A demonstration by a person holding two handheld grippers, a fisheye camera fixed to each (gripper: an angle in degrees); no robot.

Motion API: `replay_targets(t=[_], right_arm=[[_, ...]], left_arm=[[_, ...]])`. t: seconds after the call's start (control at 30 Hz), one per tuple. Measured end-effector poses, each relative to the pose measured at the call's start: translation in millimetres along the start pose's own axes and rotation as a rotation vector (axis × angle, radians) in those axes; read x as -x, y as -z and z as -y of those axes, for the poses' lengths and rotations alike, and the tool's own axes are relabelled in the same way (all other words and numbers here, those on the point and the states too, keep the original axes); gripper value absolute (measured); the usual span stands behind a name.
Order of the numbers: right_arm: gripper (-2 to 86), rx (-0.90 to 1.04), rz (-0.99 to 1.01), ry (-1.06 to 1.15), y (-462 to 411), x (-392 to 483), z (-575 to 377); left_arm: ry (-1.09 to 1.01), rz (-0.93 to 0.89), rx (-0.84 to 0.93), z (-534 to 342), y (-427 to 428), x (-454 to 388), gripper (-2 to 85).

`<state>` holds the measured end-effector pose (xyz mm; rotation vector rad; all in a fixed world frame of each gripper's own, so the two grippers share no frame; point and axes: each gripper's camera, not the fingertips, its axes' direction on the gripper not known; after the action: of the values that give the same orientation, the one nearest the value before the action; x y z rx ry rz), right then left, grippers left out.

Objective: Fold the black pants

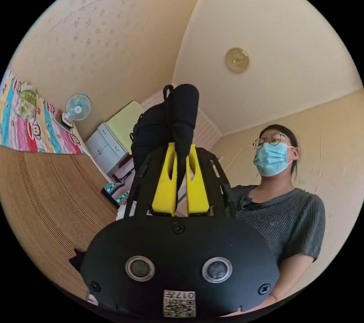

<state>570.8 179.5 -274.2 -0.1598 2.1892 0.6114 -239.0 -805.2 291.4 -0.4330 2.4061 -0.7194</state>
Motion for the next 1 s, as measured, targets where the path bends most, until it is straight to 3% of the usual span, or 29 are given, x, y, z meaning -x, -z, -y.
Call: replay_targets(t=[0.07,0.2,0.47,0.53,0.6,0.67,0.8,1.0], right_arm=[[4.7,0.003,-0.041,-0.127,-13.4,-9.4,-12.7],[9.3,0.034,0.027,-0.268,-56.3,-31.1,-29.1],[18.5,-0.214,0.359,-0.105,-60.7,-26.6,-65.3],[21.8,-0.328,0.522,-0.153,-55.2,-44.6,-81.1],[22.8,-0.406,0.544,-0.101,-53.1,-38.1,-80.1],[21.6,-0.459,0.516,-0.030,-55.4,-19.3,-62.4],[3.8,-0.442,0.280,0.128,-63.9,54.9,3.8],[1.5,-0.395,-0.264,0.040,-42.7,149.5,74.4]], left_arm=[[-0.192,0.061,0.040,5.1,-8.2,-48.7,2.2],[-0.378,0.039,0.192,7.3,-33.1,-100.2,1.1],[-0.500,-0.155,0.211,-4.6,-43.9,-176.2,0.6],[-0.521,-0.163,0.198,-9.4,-42.1,-190.3,0.6],[-0.539,-0.139,0.188,-15.0,-41.6,-204.8,0.5],[-0.550,-0.118,0.202,-22.1,-44.7,-220.9,0.5],[-0.487,0.000,0.217,-29.4,-48.8,-236.9,0.5],[-0.558,0.193,0.253,-24.0,-28.2,-280.6,0.2]])
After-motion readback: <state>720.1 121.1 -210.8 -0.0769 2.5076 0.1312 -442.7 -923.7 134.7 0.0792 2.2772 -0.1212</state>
